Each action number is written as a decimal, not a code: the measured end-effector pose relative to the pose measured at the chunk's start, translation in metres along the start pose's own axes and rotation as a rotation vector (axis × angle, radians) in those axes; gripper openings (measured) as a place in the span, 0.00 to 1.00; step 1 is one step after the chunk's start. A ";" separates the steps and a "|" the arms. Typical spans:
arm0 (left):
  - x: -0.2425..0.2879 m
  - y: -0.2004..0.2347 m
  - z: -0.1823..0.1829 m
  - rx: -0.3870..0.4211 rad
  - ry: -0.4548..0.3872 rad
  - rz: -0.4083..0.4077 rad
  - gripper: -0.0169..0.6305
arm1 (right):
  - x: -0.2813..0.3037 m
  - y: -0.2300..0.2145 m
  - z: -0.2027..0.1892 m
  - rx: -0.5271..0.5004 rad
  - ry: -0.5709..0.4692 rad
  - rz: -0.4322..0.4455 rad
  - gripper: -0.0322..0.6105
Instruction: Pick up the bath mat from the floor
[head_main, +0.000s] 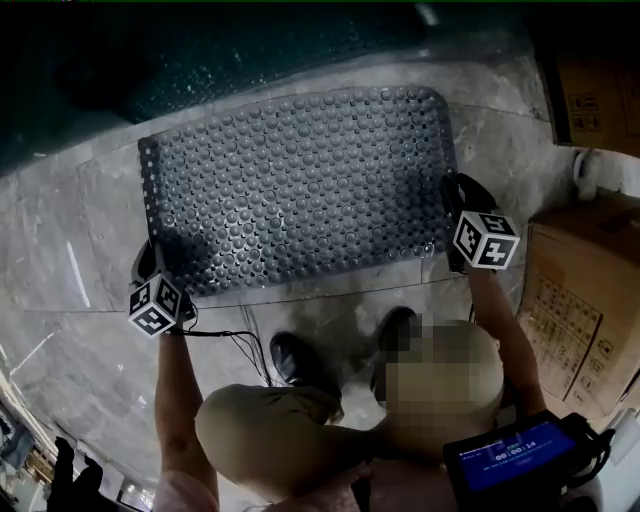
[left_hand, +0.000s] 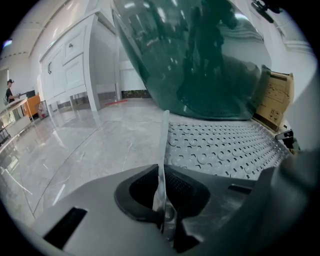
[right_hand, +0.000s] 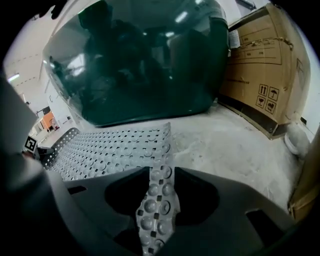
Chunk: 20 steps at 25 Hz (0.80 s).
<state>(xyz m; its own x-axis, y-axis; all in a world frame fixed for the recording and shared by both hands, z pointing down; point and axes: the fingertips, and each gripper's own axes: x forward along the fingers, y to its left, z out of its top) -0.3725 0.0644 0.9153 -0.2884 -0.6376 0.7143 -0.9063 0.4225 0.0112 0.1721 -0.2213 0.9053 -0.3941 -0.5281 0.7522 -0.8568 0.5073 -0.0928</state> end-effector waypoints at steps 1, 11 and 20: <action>0.000 0.000 -0.001 -0.005 -0.001 -0.003 0.09 | 0.000 -0.001 -0.001 0.008 0.000 -0.001 0.31; 0.000 0.002 -0.002 -0.008 -0.004 0.000 0.09 | 0.003 -0.012 -0.015 0.042 0.023 -0.017 0.31; 0.001 0.002 -0.002 -0.022 -0.006 -0.007 0.09 | 0.011 -0.007 -0.026 0.068 0.066 0.016 0.28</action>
<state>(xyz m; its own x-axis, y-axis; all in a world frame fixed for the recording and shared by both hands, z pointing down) -0.3738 0.0658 0.9170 -0.2835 -0.6443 0.7103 -0.9014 0.4319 0.0320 0.1820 -0.2129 0.9309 -0.3876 -0.4731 0.7912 -0.8717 0.4672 -0.1476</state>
